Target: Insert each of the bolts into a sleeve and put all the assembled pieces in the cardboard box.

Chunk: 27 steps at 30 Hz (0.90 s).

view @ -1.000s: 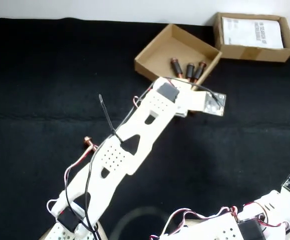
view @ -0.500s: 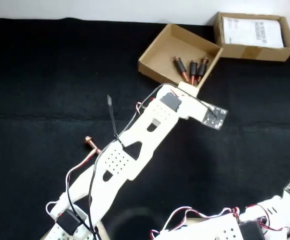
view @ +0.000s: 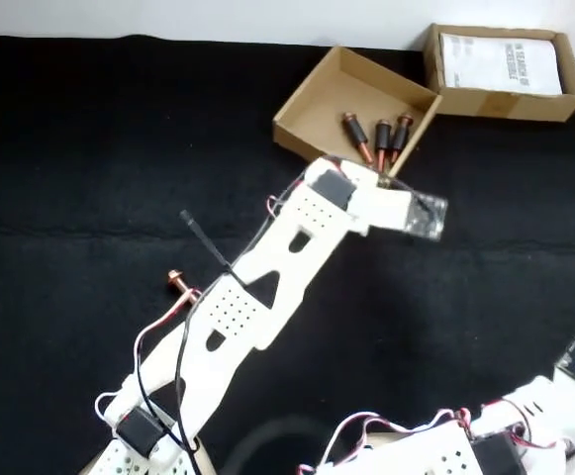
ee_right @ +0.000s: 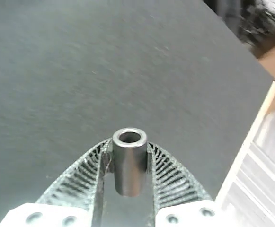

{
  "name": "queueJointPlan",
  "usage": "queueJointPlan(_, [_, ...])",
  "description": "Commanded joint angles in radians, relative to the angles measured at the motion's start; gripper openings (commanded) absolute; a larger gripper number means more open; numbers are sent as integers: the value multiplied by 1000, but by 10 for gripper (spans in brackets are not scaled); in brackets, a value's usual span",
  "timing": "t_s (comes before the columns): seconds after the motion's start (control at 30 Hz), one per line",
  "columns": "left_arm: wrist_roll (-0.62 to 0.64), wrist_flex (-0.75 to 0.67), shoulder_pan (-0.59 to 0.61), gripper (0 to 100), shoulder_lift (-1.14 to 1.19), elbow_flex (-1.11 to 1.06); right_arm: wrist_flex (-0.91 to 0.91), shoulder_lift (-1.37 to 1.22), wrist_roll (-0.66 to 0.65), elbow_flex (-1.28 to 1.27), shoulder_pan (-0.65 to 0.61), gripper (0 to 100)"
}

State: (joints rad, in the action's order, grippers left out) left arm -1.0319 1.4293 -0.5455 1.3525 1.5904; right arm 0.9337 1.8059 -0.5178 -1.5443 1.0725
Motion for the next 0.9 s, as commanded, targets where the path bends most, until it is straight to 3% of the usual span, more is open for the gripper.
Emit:
queueJointPlan(0.0, [176, 75, 7, 9, -182, 71, -22, 7, 100, 47, -147, 7])
queueJointPlan(0.3, [517, 301, -2, 9, -378, 68, -18, 7, 209, 65, -469, 7])
queueJointPlan(0.47, [554, 327, -1, 9, -515, 68, -24, 7, 222, 61, -674, 7])
queueJointPlan(0.57, [594, 325, 2, 9, -608, 68, -30, 7, 311, 67, -820, 7])
queueJointPlan(0.77, [1040, 327, 4, 9, -757, 68, -191, 7, 546, 82, -1018, 7])
queueJointPlan(0.87, [1148, 328, 4, 9, -822, 68, -249, 7, 594, 82, -1096, 7])
